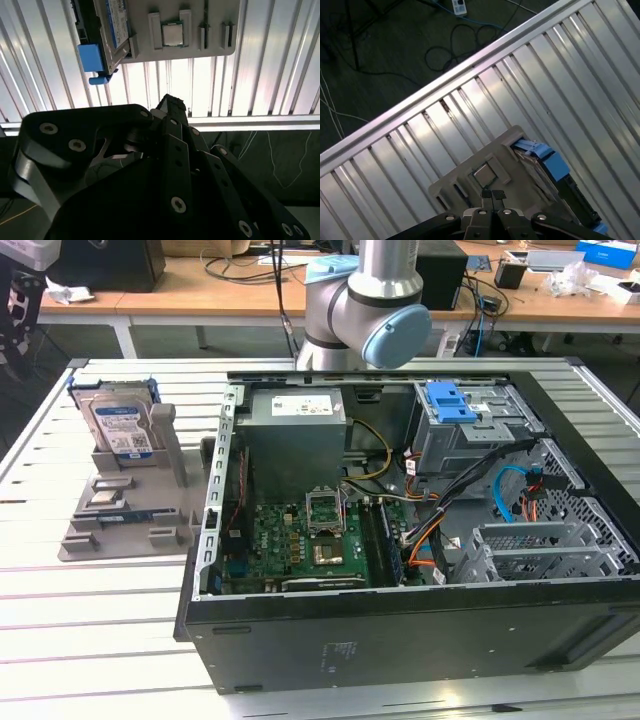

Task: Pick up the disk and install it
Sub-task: 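Pick up the disk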

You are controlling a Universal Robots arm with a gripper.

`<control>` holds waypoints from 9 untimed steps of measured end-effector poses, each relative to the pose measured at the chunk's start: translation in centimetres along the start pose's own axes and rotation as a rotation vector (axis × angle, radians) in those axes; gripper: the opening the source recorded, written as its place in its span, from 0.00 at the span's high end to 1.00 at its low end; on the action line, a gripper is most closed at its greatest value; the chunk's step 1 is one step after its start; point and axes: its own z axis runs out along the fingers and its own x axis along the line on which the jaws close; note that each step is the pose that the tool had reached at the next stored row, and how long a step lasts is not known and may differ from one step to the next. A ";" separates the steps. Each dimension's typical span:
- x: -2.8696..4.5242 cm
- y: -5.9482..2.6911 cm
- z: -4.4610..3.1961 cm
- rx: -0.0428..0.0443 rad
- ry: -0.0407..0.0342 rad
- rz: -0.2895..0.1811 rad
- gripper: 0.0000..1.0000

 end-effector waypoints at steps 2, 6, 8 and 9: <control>0.00 0.00 0.00 -0.0006 0.0010 -0.027 0.89; 0.00 0.00 0.00 -0.0018 0.0029 -0.076 0.89; 0.00 0.00 0.00 -0.0023 0.0039 -0.102 0.89; 0.00 0.00 0.00 -0.0026 0.0043 -0.114 0.89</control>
